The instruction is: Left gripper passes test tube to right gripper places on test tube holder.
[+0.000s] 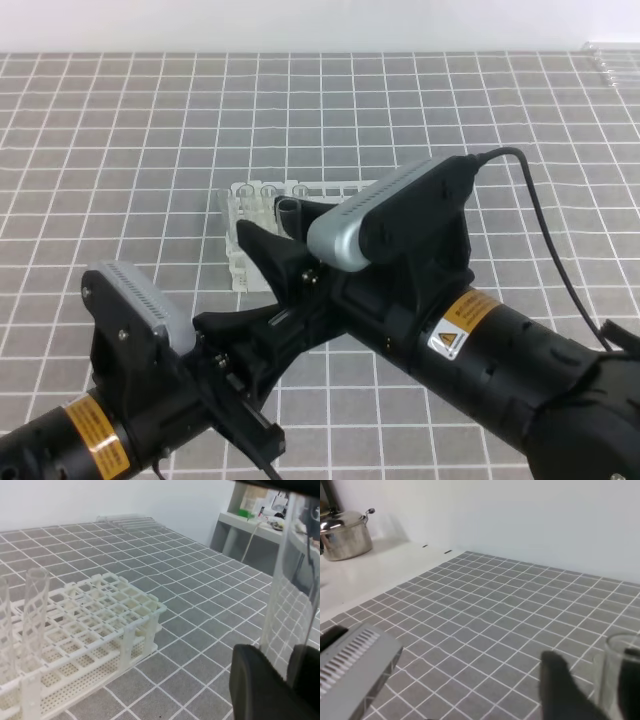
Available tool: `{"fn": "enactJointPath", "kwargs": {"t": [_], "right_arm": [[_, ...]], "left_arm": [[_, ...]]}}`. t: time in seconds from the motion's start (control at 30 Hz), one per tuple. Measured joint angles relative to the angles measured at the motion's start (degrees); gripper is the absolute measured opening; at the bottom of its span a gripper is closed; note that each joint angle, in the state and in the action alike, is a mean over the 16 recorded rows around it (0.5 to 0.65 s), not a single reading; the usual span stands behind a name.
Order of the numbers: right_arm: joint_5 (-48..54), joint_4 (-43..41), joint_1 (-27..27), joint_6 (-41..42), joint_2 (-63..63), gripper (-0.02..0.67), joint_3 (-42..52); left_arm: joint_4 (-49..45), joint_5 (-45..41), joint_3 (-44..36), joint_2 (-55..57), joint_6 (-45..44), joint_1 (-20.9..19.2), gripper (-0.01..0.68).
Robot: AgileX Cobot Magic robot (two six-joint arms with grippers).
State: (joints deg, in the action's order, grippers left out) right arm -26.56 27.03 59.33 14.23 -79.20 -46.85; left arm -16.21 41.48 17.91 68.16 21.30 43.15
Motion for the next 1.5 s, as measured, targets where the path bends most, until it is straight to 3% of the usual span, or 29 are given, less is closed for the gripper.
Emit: {"fn": "enactJointPath", "kwargs": {"t": [0.3,0.6,0.7,0.83,1.13,1.23,1.5], "right_arm": [[0.62,-0.08,-0.06,0.37,0.04,0.11,0.0],[2.23,1.28,-0.04,3.11,0.8,0.091,0.0],[3.31,4.07,-0.15,6.72,2.01,0.091,0.0],[5.18,9.95,-0.42,14.14,4.41,0.091,0.01],[8.99,26.94,-1.07,33.86,10.22,0.09,0.83],[9.45,30.81,-1.16,37.97,11.22,0.09,1.6],[8.9,35.18,-1.16,41.64,11.86,0.09,3.75]], "left_arm": [[-0.12,-0.13,0.01,0.01,0.22,0.01,0.071],[-0.38,-0.94,0.01,-0.37,0.6,0.01,0.253],[-1.13,-2.3,0.01,-1.86,1.18,0.0,0.278],[-4.46,-5.9,0.0,-6.76,4.26,-0.01,0.238],[-18.75,-22.61,-0.94,-28.89,19.2,-0.03,0.034],[-23.21,-28.52,-2.43,-38.51,24.63,-0.02,0.001],[-27.59,-39.55,-10.05,-59.56,33.42,0.06,0.0]]}}
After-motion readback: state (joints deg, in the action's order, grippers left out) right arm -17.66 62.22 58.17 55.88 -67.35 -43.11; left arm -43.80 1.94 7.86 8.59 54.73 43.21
